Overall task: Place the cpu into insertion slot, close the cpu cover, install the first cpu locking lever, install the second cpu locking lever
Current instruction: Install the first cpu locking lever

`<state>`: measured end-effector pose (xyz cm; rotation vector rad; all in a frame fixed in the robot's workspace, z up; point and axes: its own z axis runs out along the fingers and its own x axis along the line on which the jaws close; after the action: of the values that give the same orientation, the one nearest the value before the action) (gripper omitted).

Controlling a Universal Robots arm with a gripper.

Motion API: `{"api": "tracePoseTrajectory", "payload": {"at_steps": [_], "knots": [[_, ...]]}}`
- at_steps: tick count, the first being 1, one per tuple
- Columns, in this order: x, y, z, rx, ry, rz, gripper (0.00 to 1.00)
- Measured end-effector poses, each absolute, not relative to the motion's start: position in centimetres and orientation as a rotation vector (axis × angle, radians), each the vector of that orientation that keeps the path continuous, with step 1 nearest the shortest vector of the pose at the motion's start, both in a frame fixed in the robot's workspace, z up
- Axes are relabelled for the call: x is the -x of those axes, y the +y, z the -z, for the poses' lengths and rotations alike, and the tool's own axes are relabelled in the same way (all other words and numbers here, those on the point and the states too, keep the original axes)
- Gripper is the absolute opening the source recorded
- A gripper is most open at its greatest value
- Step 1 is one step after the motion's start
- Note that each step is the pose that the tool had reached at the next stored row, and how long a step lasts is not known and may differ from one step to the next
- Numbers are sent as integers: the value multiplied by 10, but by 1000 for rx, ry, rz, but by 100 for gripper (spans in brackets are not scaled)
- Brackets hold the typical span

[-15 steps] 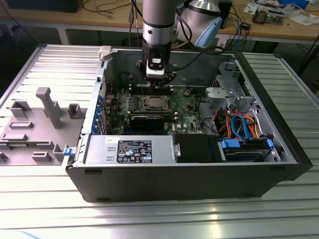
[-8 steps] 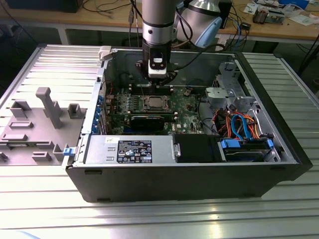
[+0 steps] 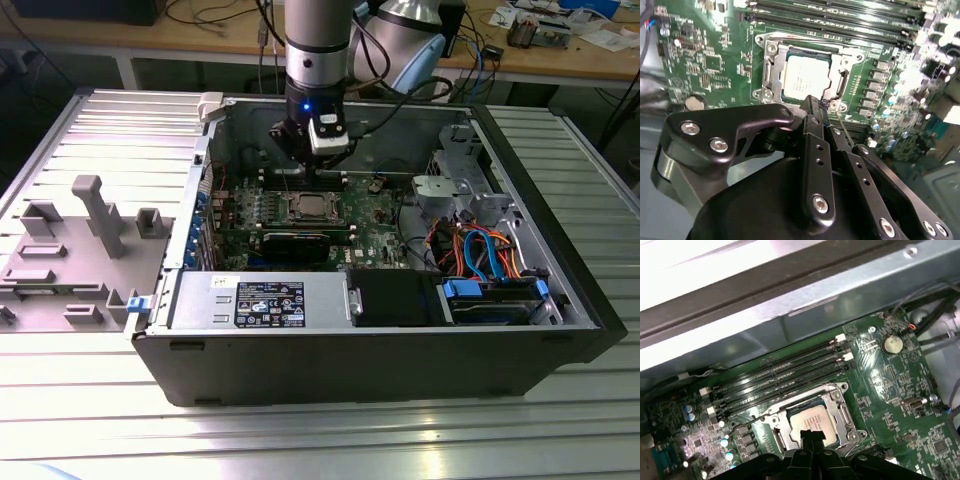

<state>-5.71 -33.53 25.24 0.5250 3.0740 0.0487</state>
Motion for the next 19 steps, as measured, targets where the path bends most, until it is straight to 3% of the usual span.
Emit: {"api": "tracePoseTrajectory", "payload": {"at_steps": [19], "knots": [[57,-335,-252,-50,3123,-54,11]]}}
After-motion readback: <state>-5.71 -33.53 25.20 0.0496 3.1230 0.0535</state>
